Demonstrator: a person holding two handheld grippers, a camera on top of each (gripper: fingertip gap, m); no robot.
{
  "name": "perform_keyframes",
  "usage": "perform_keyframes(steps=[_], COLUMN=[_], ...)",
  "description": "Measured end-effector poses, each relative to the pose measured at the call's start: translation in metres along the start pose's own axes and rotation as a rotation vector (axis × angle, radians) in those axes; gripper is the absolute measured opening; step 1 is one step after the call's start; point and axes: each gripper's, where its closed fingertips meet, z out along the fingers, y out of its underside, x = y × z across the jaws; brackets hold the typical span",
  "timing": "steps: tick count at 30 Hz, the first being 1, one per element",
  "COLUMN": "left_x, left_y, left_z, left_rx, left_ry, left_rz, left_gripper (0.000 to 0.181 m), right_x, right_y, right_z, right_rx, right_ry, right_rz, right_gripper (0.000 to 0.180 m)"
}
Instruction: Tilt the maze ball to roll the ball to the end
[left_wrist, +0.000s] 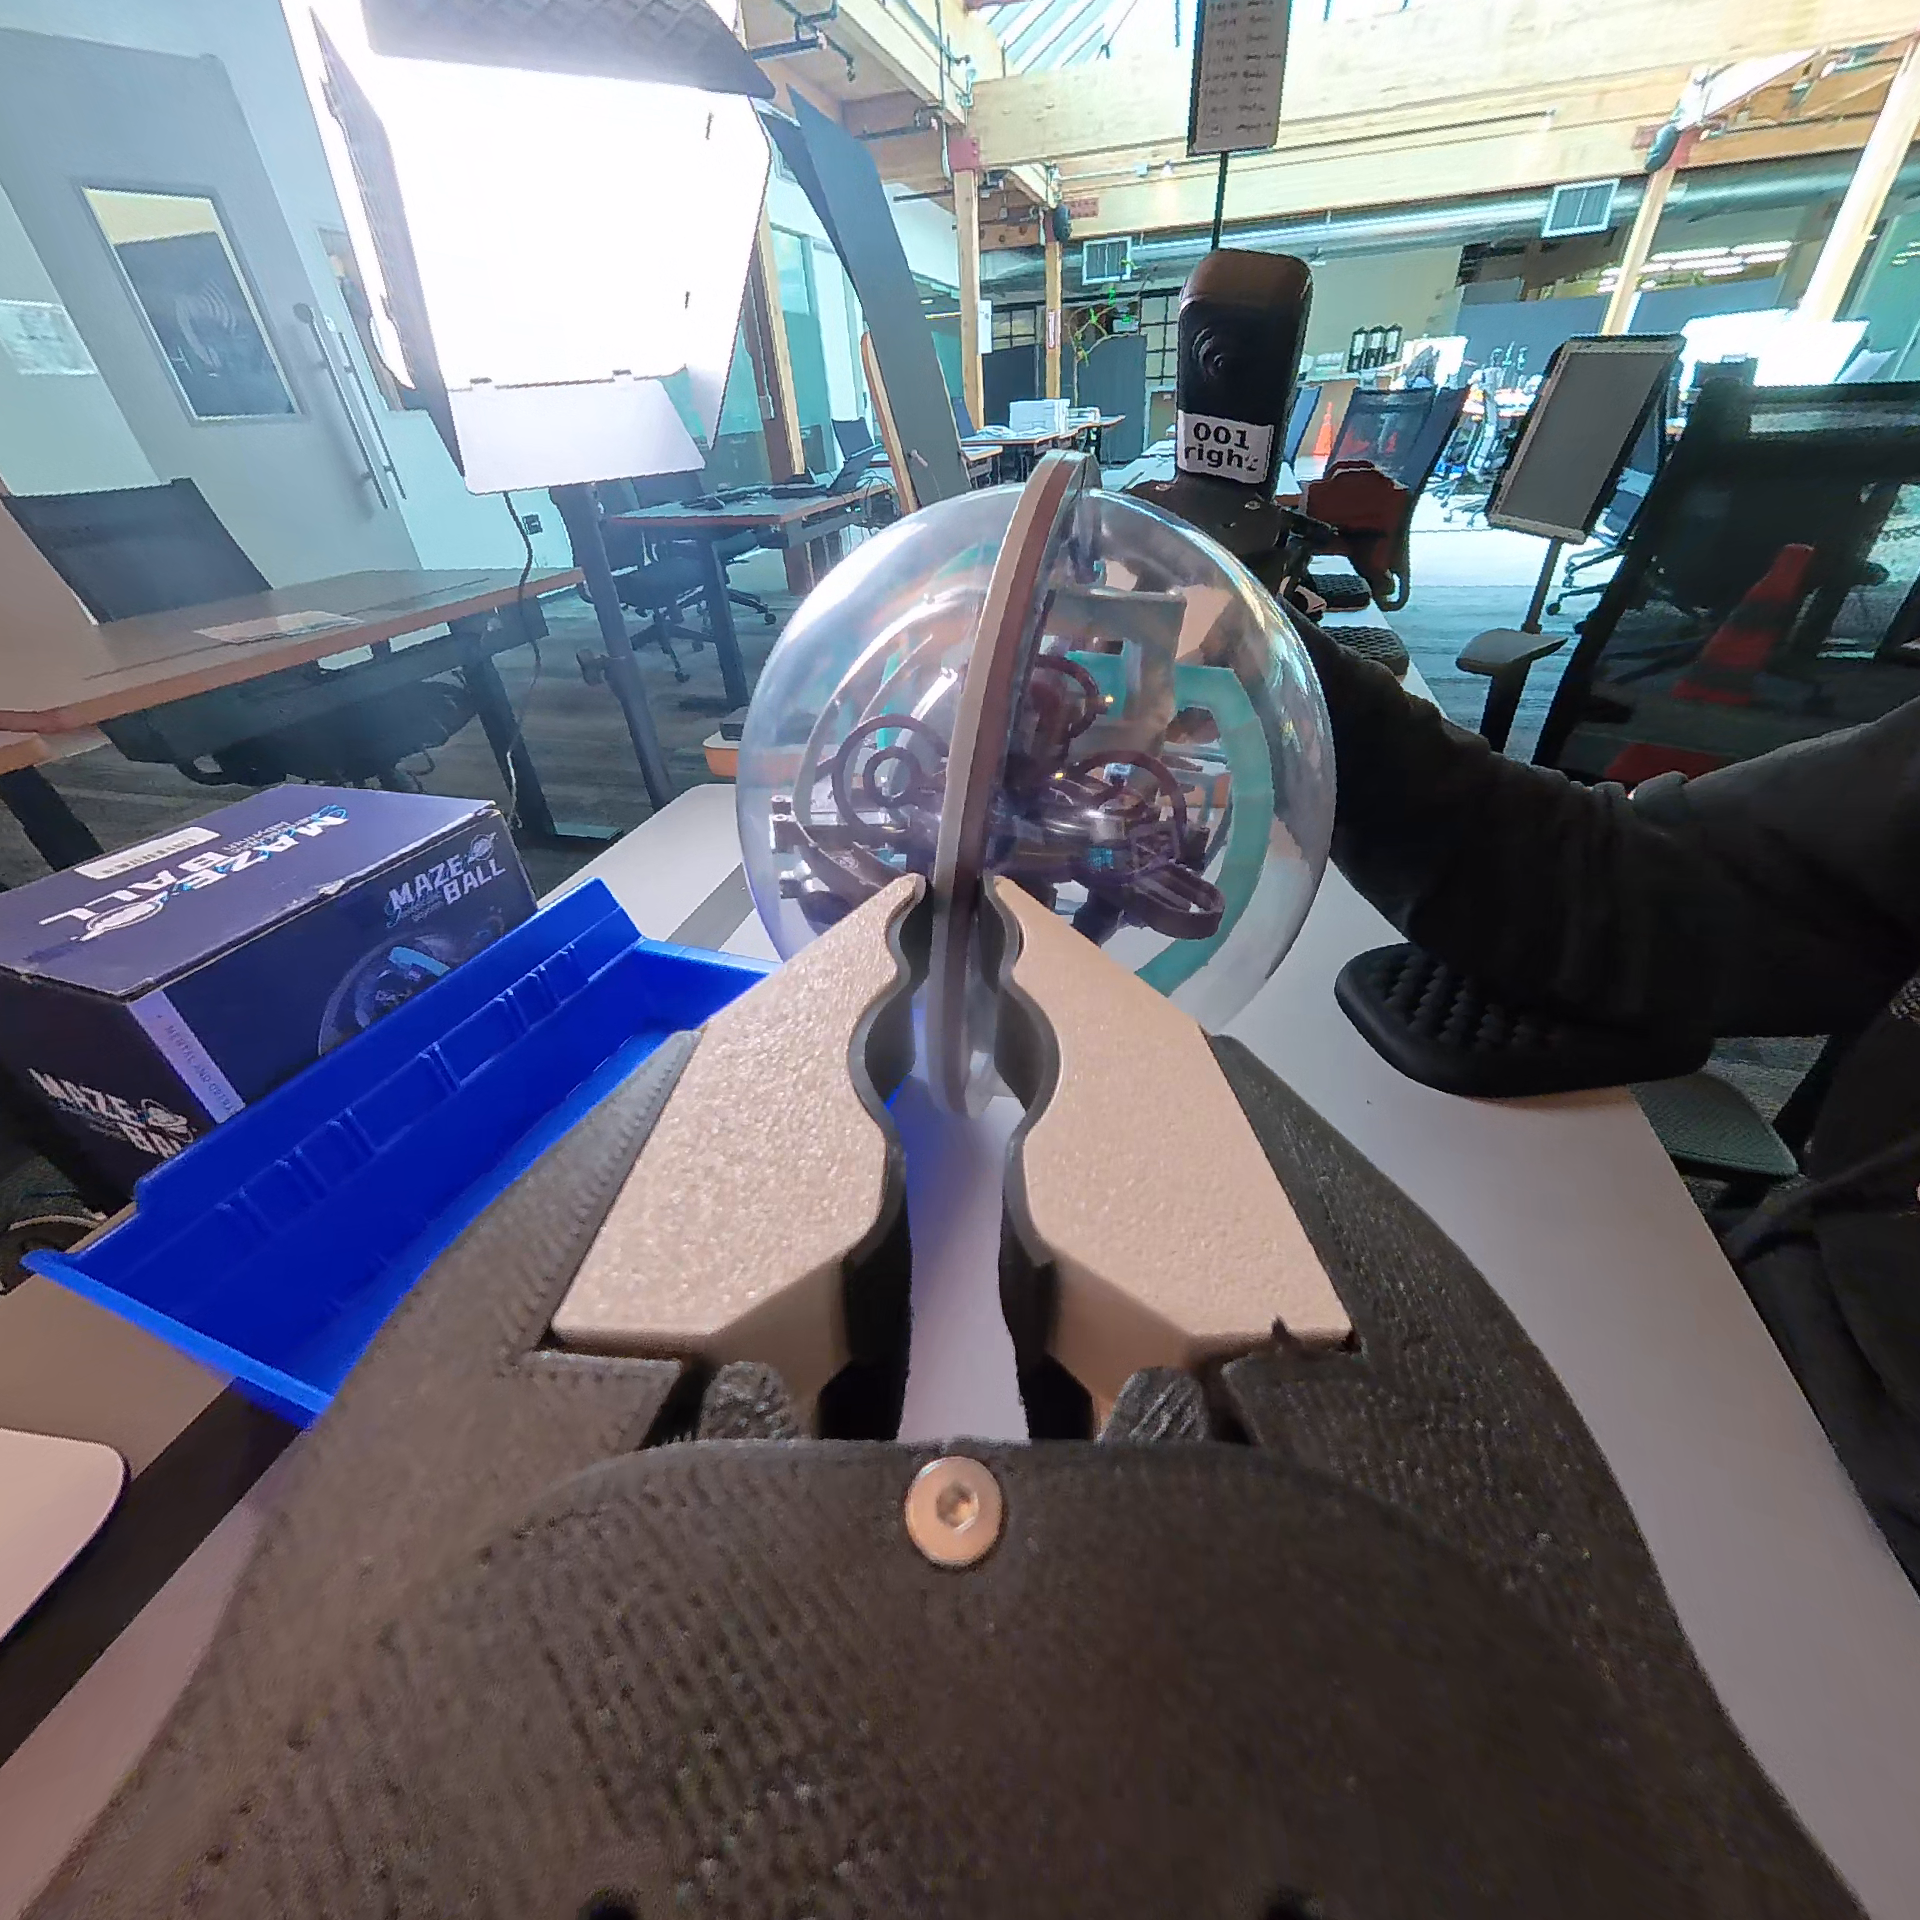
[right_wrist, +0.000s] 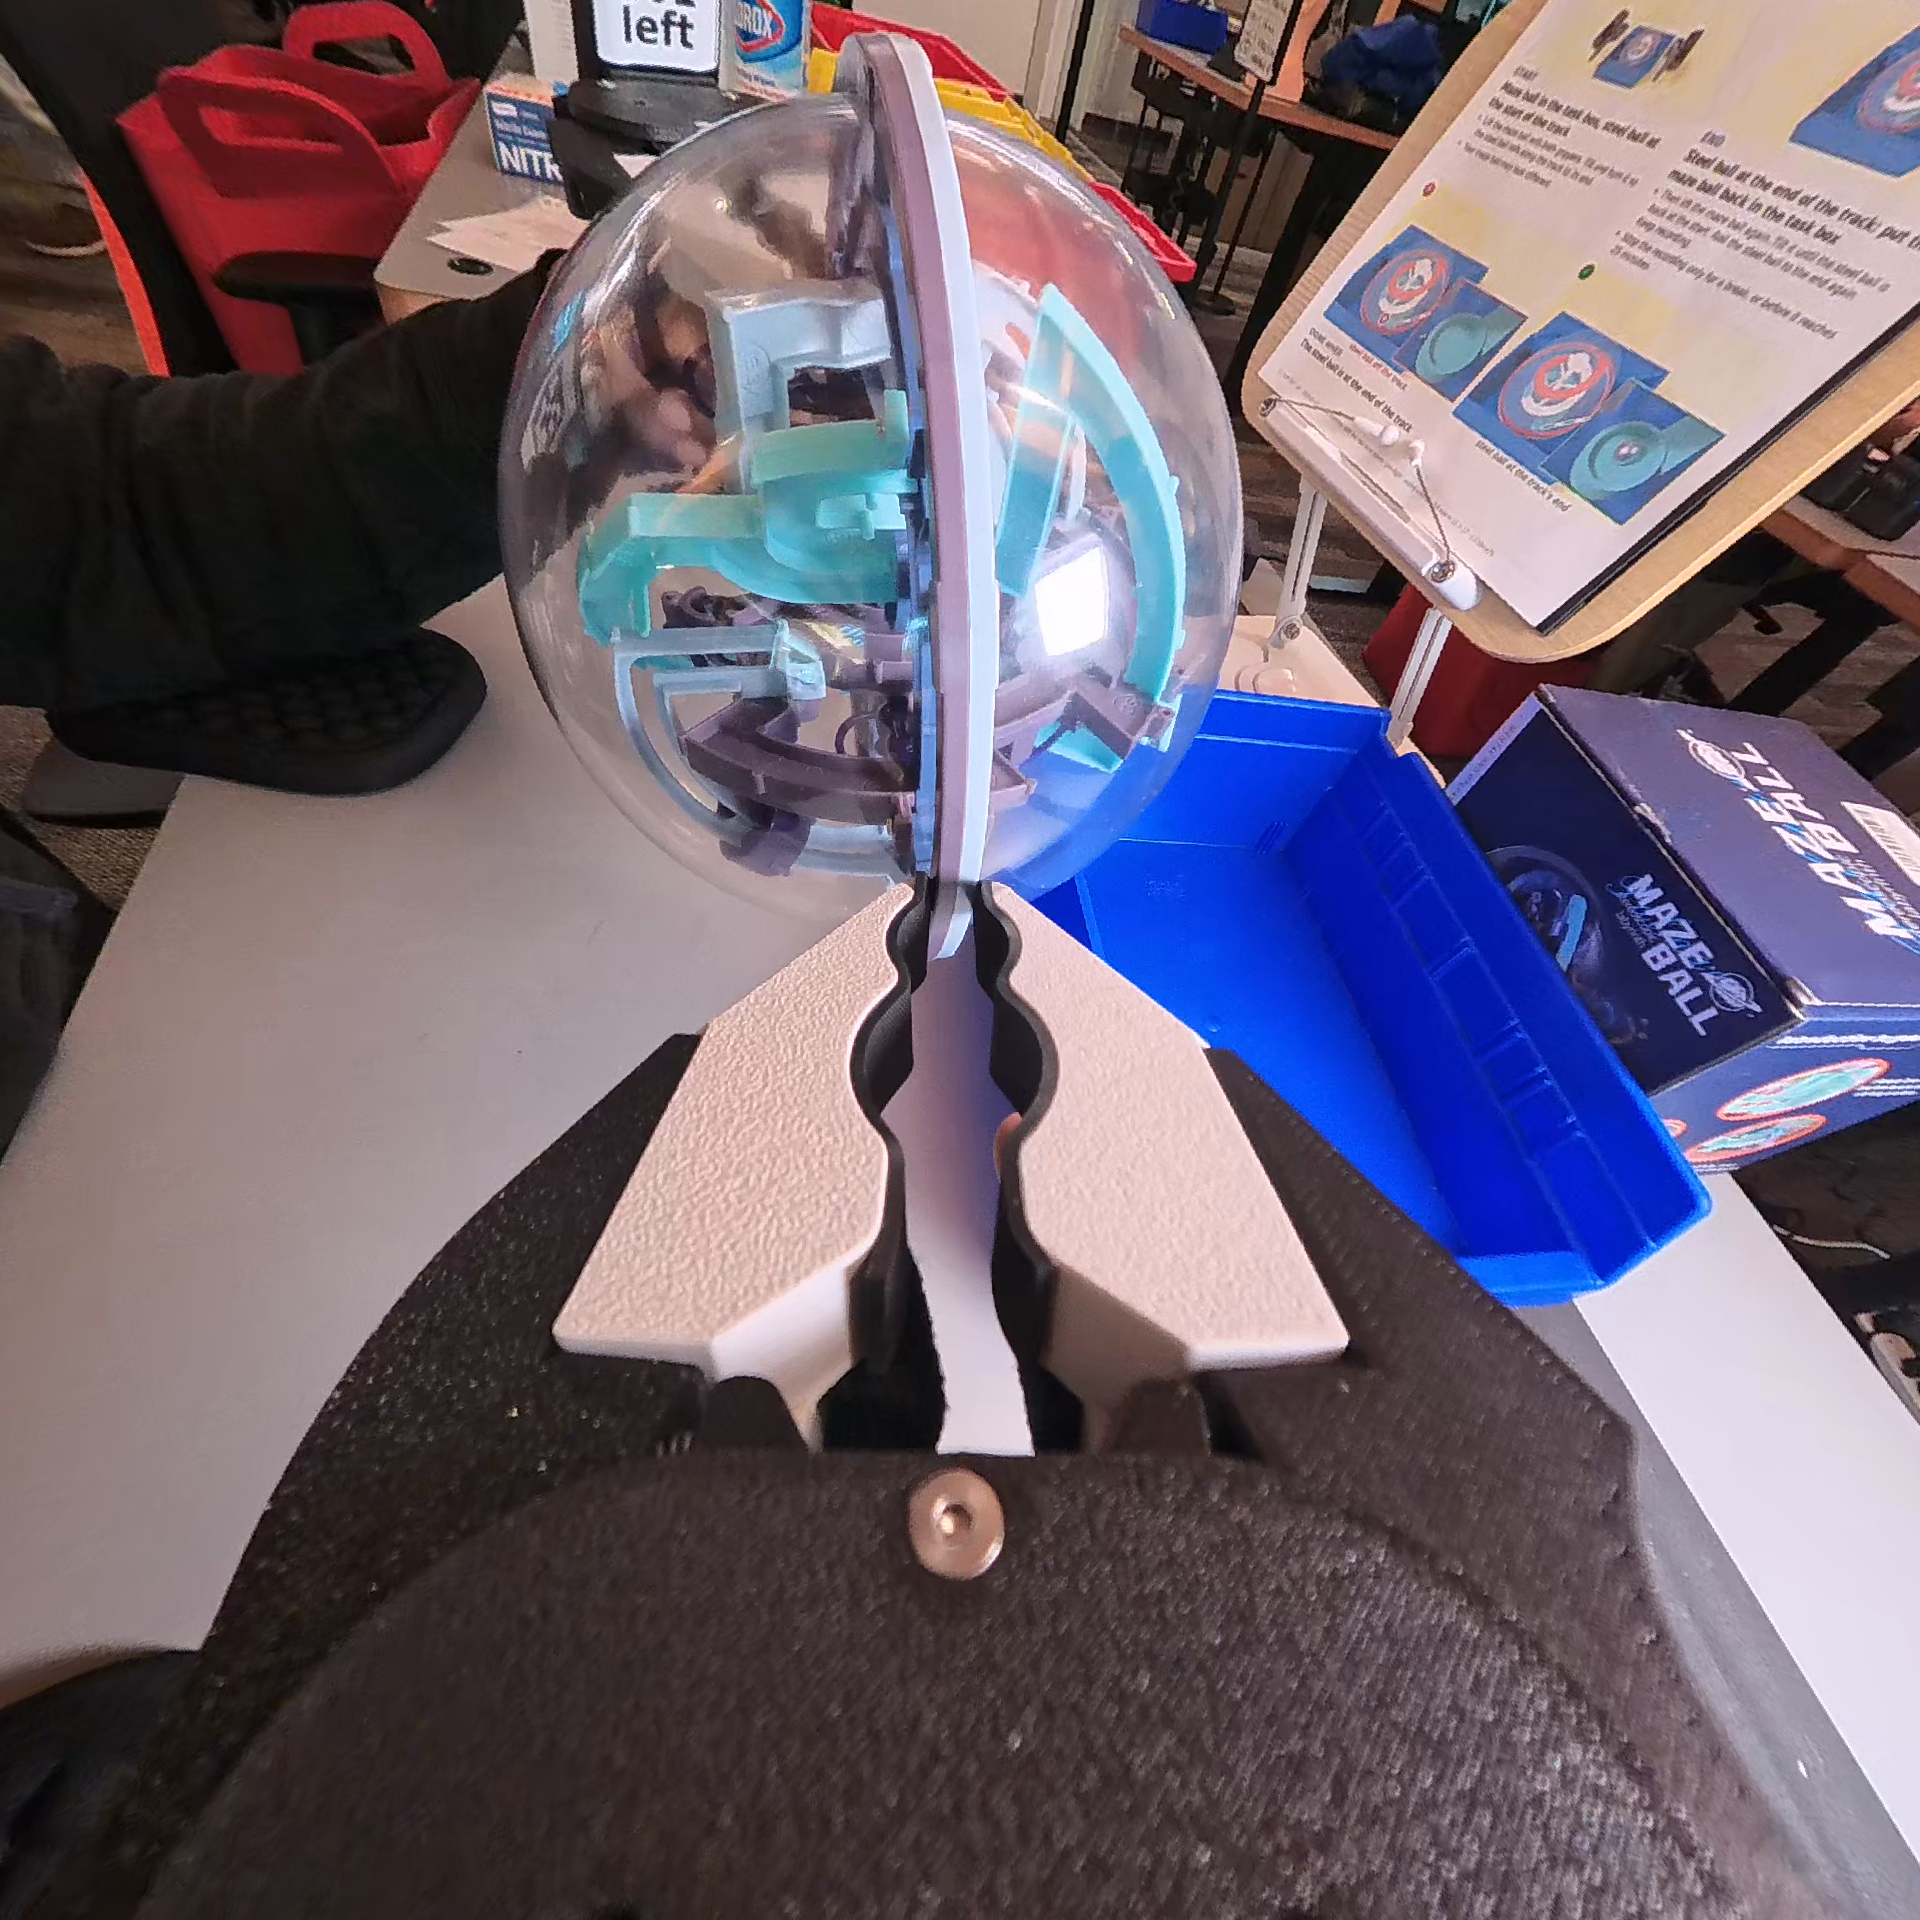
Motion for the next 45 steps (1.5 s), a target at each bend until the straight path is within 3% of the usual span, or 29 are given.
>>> perform_keyframes(steps=[19,45], left_x=[-0.003,-0.011], left_y=[0.010,0.036], left_z=[0.003,0.009], left_rx=[-0.023,-0.087], left_ry=[0.011,0.053], left_rz=[-0.042,-0.254], left_gripper=[0.007,0.007], right_x=[0.001,-0.003], right_y=[0.008,0.035], right_z=[0.001,0.010], right_rx=[-0.024,-0.071], right_ry=[-0.011,-0.109], right_rz=[0.024,0.137], right_gripper=[0.006,0.006])
